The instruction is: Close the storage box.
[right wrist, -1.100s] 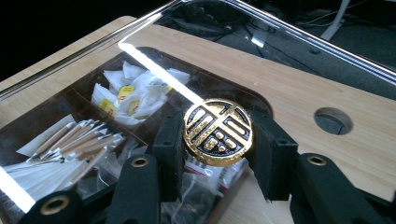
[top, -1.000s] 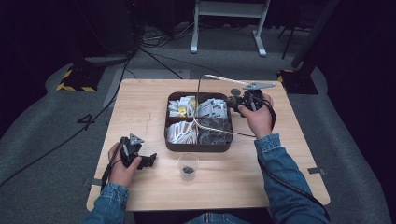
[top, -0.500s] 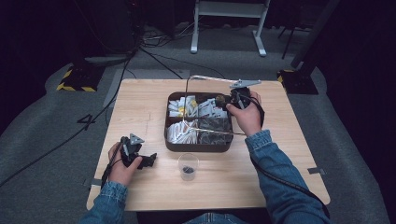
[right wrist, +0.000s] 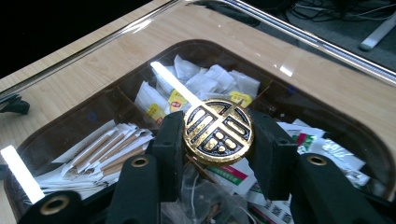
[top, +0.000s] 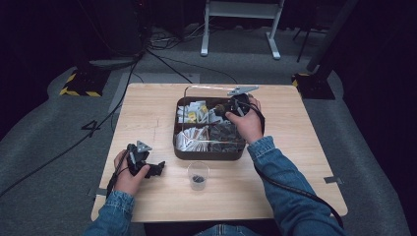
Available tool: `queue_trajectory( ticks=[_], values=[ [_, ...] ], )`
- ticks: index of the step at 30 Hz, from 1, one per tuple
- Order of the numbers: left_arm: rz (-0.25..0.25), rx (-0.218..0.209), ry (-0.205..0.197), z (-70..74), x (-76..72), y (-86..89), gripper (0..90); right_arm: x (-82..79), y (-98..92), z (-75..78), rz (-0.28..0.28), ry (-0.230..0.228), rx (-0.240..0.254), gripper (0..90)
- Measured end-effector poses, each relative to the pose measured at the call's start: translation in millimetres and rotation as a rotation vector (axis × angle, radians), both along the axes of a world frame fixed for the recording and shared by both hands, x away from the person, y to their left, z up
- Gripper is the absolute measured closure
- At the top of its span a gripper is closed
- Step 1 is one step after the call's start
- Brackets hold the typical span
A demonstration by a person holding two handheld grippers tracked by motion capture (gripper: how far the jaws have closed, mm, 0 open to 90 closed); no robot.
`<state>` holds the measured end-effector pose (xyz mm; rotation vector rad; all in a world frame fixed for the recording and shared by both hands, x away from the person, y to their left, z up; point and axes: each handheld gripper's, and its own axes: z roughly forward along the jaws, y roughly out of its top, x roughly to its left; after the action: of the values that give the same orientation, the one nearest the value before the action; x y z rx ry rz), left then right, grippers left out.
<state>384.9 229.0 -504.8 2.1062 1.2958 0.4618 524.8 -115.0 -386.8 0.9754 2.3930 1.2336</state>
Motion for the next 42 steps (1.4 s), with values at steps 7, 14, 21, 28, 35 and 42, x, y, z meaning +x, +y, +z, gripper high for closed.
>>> queue_trajectory(
  ticks=[7, 14, 21, 28, 35, 42],
  values=[
    [-0.002, 0.0, 0.001, 0.0, -0.5, 0.2, 0.2, 4.4, 14.6, -15.8, 0.021, 0.023, -0.022, 58.8],
    [-0.002, 0.0, 0.001, 0.0, -0.5, 0.2, 0.2, 5.5, 24.3, -26.9, 0.016, 0.024, -0.025, 58.8],
    [-0.002, 0.0, 0.001, 0.0, -0.5, 0.2, 0.2, 5.4, 30.1, -37.0, 0.018, 0.031, -0.043, 58.8],
    [-0.002, 0.0, 0.002, 0.0, -0.5, 0.2, 0.2, 5.8, 31.2, -43.8, 0.009, 0.033, -0.057, 58.8],
    [-0.002, 0.0, 0.001, 0.0, -0.5, 0.2, 0.2, 4.7, 34.4, -47.4, 0.004, 0.024, -0.076, 58.8],
    [-0.002, 0.0, 0.002, 0.0, -0.5, 0.1, 0.2, 3.1, 36.7, -49.0, -0.004, 0.029, -0.079, 58.8]
  ],
)
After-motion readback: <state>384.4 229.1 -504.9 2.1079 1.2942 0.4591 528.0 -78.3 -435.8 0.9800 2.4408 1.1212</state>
